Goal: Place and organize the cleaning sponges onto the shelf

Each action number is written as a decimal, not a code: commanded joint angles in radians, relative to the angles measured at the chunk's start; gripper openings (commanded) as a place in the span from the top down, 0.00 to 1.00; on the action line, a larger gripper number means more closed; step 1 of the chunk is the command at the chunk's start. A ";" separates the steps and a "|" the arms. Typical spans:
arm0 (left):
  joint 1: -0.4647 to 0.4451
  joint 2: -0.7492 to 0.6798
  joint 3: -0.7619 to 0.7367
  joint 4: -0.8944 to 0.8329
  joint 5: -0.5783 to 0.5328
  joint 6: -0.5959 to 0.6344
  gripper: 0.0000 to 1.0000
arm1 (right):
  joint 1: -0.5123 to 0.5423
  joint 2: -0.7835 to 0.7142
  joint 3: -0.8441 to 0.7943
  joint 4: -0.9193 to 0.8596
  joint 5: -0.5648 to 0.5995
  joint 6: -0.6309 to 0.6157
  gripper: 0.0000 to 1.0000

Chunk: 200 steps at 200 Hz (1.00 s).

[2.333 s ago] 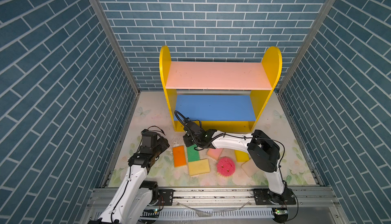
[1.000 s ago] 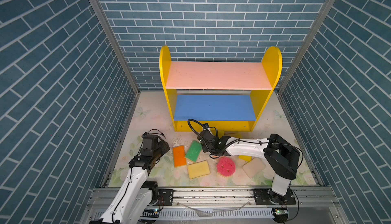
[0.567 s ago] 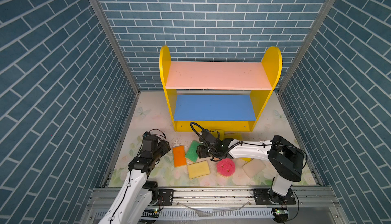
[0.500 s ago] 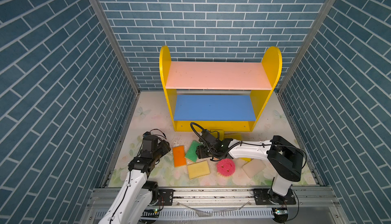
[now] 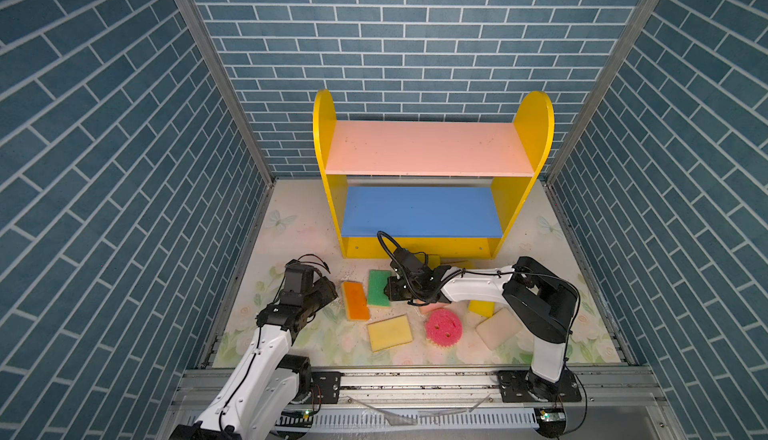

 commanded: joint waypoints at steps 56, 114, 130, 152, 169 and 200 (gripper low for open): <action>-0.012 0.041 0.062 0.024 0.012 -0.011 0.38 | -0.030 0.035 0.077 -0.033 0.039 -0.063 1.00; -0.029 0.038 0.068 0.013 0.008 -0.022 0.37 | -0.026 0.037 0.181 -0.101 0.091 -0.149 1.00; -0.029 0.035 0.066 0.014 0.010 -0.027 0.37 | -0.010 0.060 0.229 -0.116 0.099 -0.164 1.00; -0.030 0.028 0.070 0.011 0.007 -0.023 0.37 | 0.035 0.100 0.341 -0.234 0.182 -0.211 1.00; -0.030 0.028 0.071 0.010 0.005 -0.024 0.37 | 0.063 0.116 0.393 -0.310 0.273 -0.222 1.00; -0.030 0.053 0.070 0.019 0.018 -0.018 0.37 | 0.064 0.095 0.360 -0.331 0.358 -0.179 1.00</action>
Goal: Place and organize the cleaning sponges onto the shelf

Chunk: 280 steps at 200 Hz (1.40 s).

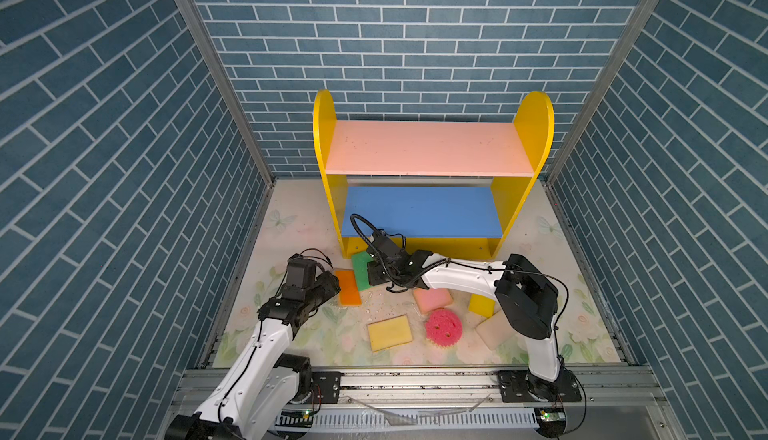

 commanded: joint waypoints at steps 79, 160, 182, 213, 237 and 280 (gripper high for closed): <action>-0.012 0.015 0.017 0.005 0.024 0.008 0.37 | -0.003 -0.089 -0.219 0.250 0.309 0.018 1.00; -0.014 -0.063 0.003 -0.060 0.002 0.009 0.37 | -0.006 0.033 -0.132 0.332 0.362 0.005 0.80; -0.014 -0.064 0.008 -0.059 -0.002 0.008 0.37 | -0.005 0.005 -0.169 0.330 0.361 0.024 0.61; -0.014 -0.032 0.011 -0.032 0.006 0.006 0.37 | -0.005 -0.071 -0.229 0.325 0.315 0.009 0.55; -0.015 -0.020 0.010 -0.013 0.012 0.003 0.37 | -0.006 -0.128 -0.260 0.300 0.177 -0.049 0.81; -0.015 -0.031 0.009 -0.017 0.001 0.005 0.37 | 0.011 -0.148 -0.281 0.186 -0.040 -0.070 1.00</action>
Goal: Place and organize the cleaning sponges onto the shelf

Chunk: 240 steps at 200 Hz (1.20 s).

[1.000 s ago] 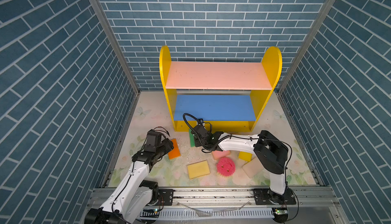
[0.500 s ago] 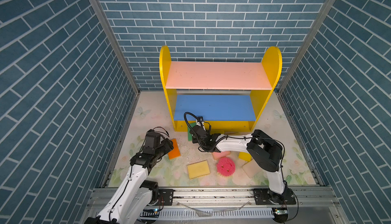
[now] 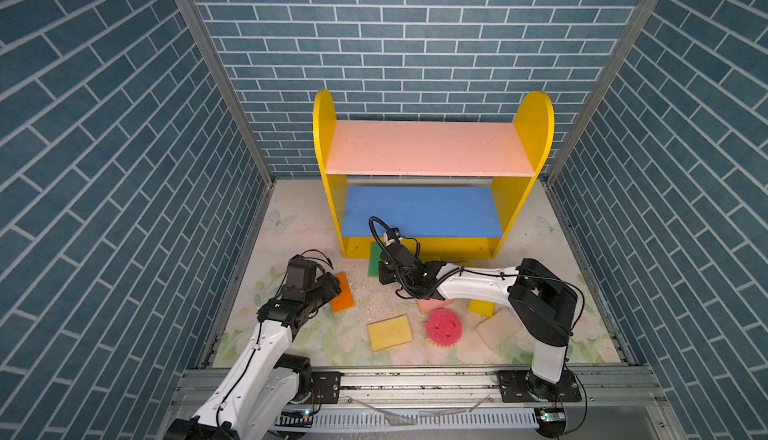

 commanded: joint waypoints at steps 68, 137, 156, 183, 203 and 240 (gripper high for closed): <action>-0.028 0.020 0.028 -0.006 -0.021 0.027 0.76 | 0.031 0.045 -0.079 -0.031 -0.216 0.018 1.00; -0.035 0.015 0.013 0.018 -0.015 -0.005 0.66 | -0.017 0.117 -0.101 0.104 -0.149 0.071 1.00; -0.037 0.020 0.013 0.014 -0.015 -0.007 0.66 | -0.031 0.128 -0.110 0.152 -0.142 0.087 1.00; -0.039 0.022 0.013 0.020 -0.015 -0.009 0.65 | -0.042 0.148 -0.089 0.168 -0.129 0.074 1.00; -0.043 0.030 0.020 0.024 -0.015 -0.009 0.65 | -0.045 0.167 -0.057 0.157 -0.114 0.057 1.00; -0.058 0.045 0.022 0.032 -0.016 -0.013 0.64 | -0.053 0.189 -0.009 0.165 -0.108 0.049 1.00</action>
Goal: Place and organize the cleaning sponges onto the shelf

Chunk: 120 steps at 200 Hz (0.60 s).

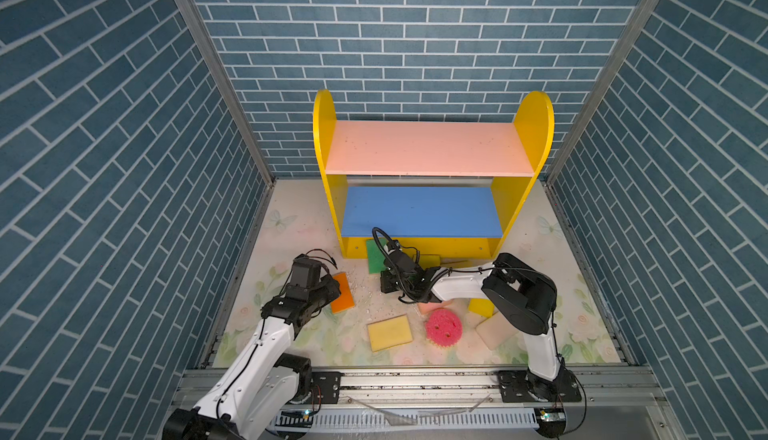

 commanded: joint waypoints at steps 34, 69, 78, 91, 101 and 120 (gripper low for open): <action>-0.047 0.036 0.031 0.015 -0.018 -0.011 0.67 | -0.005 0.036 0.089 -0.012 0.011 -0.013 1.00; -0.099 0.098 0.046 0.074 -0.004 -0.004 0.83 | -0.006 -0.007 0.068 -0.022 0.002 -0.022 1.00; -0.113 0.118 0.049 0.100 0.004 -0.005 0.85 | -0.006 -0.031 0.049 -0.021 -0.003 -0.021 1.00; -0.128 0.142 0.030 0.182 0.040 0.000 0.89 | -0.006 -0.074 0.013 -0.021 -0.006 -0.015 1.00; -0.132 0.155 0.009 0.251 0.068 -0.012 0.88 | -0.006 -0.110 -0.018 -0.021 -0.006 -0.007 1.00; -0.143 0.160 -0.049 0.407 0.113 -0.025 0.79 | -0.005 -0.179 -0.077 -0.023 0.007 0.002 1.00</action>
